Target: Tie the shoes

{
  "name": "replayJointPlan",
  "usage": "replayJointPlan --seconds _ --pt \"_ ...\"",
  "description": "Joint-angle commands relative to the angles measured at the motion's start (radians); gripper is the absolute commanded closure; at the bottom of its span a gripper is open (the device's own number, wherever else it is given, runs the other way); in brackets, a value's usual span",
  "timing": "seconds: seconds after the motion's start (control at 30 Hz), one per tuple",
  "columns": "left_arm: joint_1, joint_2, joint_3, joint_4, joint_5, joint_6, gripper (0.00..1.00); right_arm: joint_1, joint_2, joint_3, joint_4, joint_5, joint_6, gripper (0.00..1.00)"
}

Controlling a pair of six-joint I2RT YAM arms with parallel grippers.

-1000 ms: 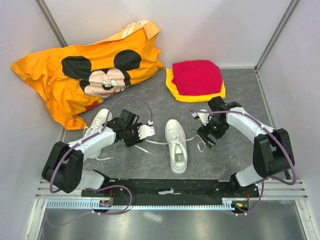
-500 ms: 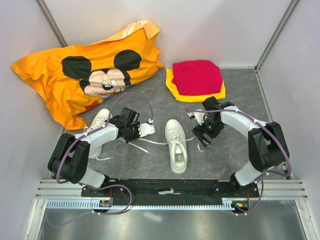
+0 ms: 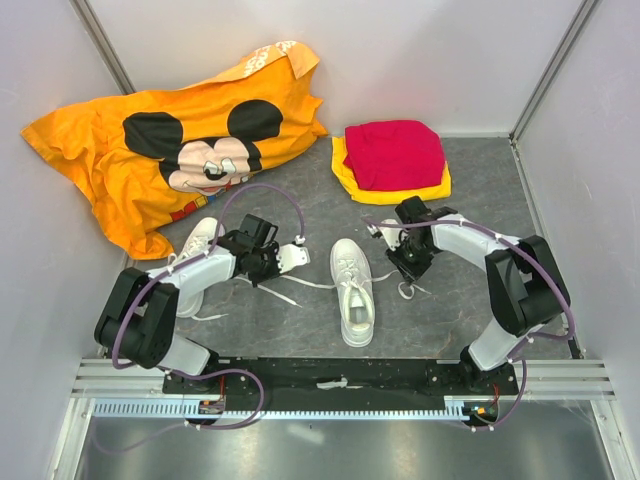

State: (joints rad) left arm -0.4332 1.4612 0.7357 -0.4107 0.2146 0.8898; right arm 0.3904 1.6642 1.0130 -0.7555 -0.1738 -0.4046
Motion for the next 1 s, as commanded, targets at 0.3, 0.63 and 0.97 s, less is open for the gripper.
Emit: replayJointPlan --seconds 0.3,0.63,0.97 --pt "0.004 -0.116 0.034 -0.031 0.049 -0.086 0.98 -0.012 -0.205 -0.008 -0.094 0.037 -0.017 1.0" --pt "0.004 -0.272 0.048 -0.083 0.091 -0.095 0.99 -0.061 -0.285 -0.002 -0.151 0.056 -0.137 0.77" --pt "0.002 -0.237 0.076 -0.1 0.118 -0.124 0.98 -0.051 -0.17 -0.056 -0.042 0.066 -0.189 0.49"
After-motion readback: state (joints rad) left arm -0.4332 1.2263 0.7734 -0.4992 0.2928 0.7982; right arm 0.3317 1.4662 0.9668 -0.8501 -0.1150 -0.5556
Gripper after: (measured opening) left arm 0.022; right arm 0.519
